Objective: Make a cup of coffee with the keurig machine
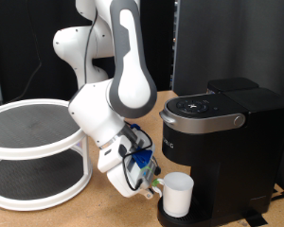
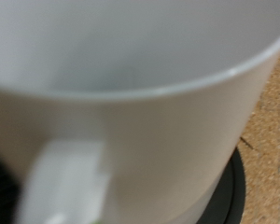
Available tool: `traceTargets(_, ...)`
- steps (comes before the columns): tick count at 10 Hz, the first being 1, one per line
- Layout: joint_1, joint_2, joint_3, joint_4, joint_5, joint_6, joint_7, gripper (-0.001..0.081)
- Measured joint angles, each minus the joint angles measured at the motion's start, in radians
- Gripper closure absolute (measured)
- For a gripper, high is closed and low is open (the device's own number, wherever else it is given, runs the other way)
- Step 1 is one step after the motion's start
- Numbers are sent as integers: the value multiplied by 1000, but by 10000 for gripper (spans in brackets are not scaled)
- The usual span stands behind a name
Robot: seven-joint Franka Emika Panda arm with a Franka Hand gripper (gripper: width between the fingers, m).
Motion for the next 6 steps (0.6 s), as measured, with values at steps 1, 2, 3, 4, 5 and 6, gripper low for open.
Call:
traceTargets(1, -12, -33, -13, -25, -61, -36, 41, 29)
traceTargets(2, -26, -68, -26, -49, -115, -72, 74, 6)
traceTargets(3, -37, -103, -38, -70, -152, -93, 101, 3)
traceTargets(4, -46, -138, -47, -88, -179, -100, 123, 3)
traceTargets(5, -52, -174, -55, -105, -206, -104, 148, 3)
traceTargets(6, -59, -210, -62, -121, -238, -106, 176, 3)
